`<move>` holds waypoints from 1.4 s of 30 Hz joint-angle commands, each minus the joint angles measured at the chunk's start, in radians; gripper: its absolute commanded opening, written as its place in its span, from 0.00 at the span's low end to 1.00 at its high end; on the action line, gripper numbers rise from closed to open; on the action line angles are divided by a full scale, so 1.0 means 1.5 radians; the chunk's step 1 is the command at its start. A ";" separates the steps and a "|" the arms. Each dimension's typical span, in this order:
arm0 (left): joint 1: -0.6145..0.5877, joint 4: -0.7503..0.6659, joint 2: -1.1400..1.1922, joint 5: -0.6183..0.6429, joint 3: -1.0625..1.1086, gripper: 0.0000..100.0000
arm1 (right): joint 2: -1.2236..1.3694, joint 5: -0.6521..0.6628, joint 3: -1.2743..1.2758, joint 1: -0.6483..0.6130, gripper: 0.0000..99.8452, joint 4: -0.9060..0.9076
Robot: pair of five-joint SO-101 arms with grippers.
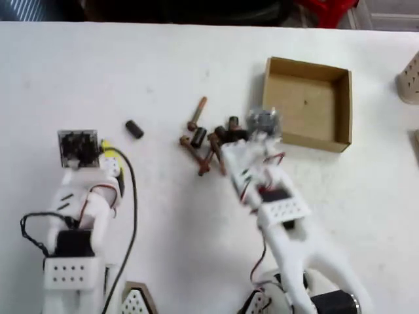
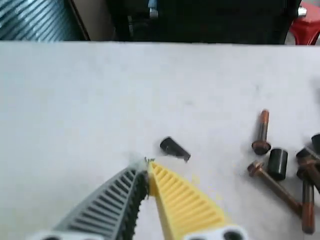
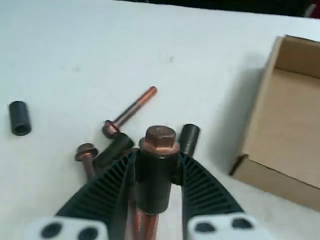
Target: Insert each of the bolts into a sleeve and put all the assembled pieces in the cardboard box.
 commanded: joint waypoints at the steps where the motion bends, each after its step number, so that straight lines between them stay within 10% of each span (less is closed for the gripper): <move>1: -0.007 0.053 0.078 -0.002 -0.044 0.02 | -0.002 0.011 -0.232 0.102 0.02 0.316; 29: -0.008 -0.048 0.105 -0.074 0.118 0.02 | 0.894 0.127 -1.617 0.330 0.02 0.924; 42: -0.006 -0.051 0.105 -0.075 0.119 0.03 | 1.076 0.183 -1.736 0.355 0.14 0.971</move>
